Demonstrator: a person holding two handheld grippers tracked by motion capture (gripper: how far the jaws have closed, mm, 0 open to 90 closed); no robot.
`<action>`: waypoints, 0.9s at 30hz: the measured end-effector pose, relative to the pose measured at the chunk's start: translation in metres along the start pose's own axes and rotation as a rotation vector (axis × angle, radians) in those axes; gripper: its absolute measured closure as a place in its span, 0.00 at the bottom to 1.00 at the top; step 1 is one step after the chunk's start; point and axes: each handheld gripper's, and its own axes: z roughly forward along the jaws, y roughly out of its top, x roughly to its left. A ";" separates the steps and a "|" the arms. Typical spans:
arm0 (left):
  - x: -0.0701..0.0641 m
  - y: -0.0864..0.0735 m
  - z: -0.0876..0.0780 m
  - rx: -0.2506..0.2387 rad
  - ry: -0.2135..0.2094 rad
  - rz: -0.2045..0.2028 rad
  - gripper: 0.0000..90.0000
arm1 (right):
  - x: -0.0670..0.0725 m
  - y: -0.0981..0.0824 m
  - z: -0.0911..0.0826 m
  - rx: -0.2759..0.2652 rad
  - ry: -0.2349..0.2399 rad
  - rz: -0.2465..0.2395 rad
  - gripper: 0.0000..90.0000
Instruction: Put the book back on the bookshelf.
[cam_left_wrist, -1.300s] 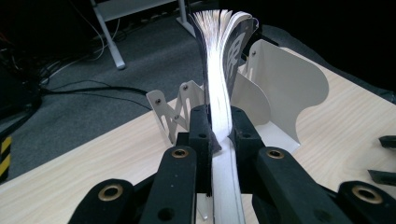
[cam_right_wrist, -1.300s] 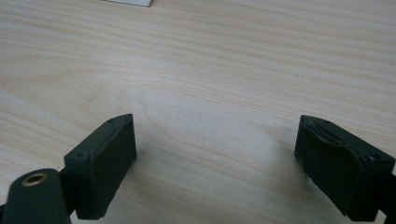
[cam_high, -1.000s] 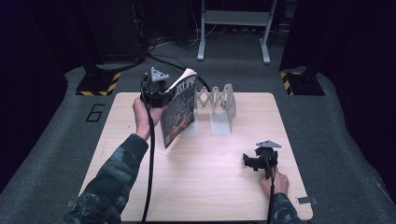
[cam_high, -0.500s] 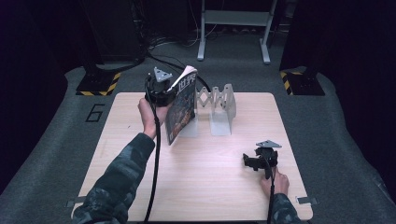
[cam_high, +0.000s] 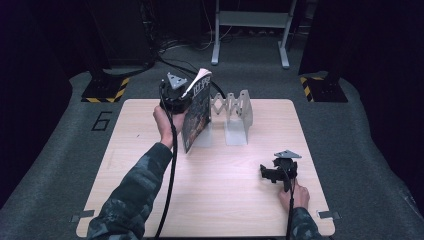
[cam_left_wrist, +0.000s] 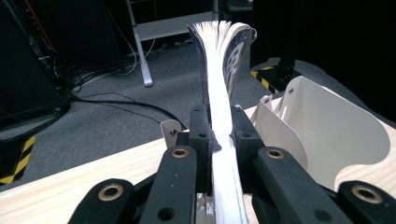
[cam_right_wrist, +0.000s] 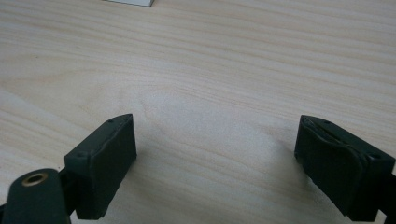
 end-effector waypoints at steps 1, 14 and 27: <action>0.000 -0.001 0.001 -0.007 0.003 -0.001 0.92 | 0.000 0.000 0.000 0.002 0.000 0.004 0.13; 0.004 -0.012 0.013 -0.035 0.028 -0.045 0.92 | 0.000 0.000 0.000 -0.003 -0.004 0.000 0.13; 0.006 -0.025 0.020 -0.099 0.045 -0.092 0.91 | 0.000 0.000 0.000 -0.003 -0.004 0.000 0.13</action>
